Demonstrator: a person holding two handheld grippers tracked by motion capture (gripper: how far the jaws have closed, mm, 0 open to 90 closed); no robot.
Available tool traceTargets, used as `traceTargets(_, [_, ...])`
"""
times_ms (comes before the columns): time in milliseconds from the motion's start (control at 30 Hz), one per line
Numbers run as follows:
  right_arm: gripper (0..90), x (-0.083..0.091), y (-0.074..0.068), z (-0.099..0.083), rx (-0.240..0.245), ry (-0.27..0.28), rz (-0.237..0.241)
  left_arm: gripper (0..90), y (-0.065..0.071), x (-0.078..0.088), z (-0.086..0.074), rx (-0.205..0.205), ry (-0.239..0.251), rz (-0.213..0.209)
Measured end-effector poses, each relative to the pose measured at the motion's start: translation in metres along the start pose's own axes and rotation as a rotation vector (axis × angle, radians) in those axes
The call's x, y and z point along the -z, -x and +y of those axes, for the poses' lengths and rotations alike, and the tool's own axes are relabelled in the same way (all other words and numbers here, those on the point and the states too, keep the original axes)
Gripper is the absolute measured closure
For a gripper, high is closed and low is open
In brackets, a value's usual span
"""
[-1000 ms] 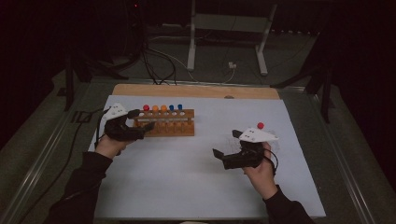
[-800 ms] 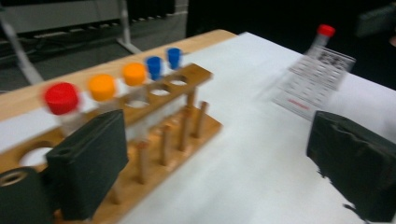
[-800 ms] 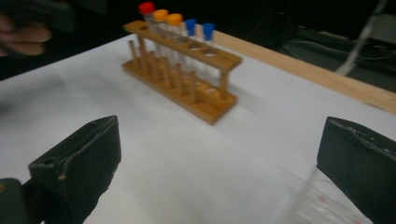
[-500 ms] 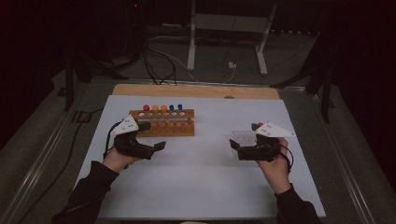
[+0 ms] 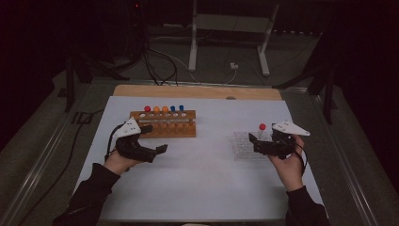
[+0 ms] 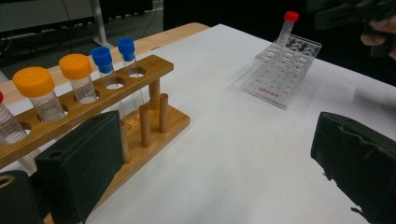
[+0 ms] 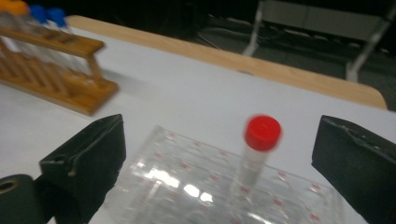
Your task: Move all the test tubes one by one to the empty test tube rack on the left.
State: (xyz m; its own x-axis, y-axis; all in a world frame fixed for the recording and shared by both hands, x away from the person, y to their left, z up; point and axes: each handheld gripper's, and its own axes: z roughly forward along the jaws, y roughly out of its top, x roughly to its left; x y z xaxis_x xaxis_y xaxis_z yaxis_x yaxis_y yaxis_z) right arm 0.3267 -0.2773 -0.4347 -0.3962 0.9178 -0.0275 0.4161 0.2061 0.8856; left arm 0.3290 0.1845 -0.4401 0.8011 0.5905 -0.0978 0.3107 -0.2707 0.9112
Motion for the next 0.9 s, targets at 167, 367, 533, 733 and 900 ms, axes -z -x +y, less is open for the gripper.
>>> traceTargets(167, [18.1,-0.01,0.006,-0.008,-0.031,-0.054,-0.029,3.5,0.001,0.0,0.0,-0.005,-0.001,0.0])
traceTargets(367, [39.3,-0.019,0.012,-0.012,-0.052,-0.092,-0.055,3.5,0.001,-0.001,-0.001,0.0,-0.003,-0.006])
traceTargets(533, [49.4,-0.025,0.015,-0.015,-0.052,-0.125,-0.069,3.5,0.003,-0.002,-0.001,-0.007,-0.007,-0.013])
traceTargets(733, [61.3,-0.028,0.016,-0.015,-0.049,-0.128,-0.064,3.5,0.002,-0.001,-0.001,-0.004,-0.005,-0.018])
traceTargets(900, [71.1,-0.028,0.015,-0.015,-0.032,-0.131,-0.062,3.5,0.001,-0.001,-0.001,0.0,-0.005,-0.016])
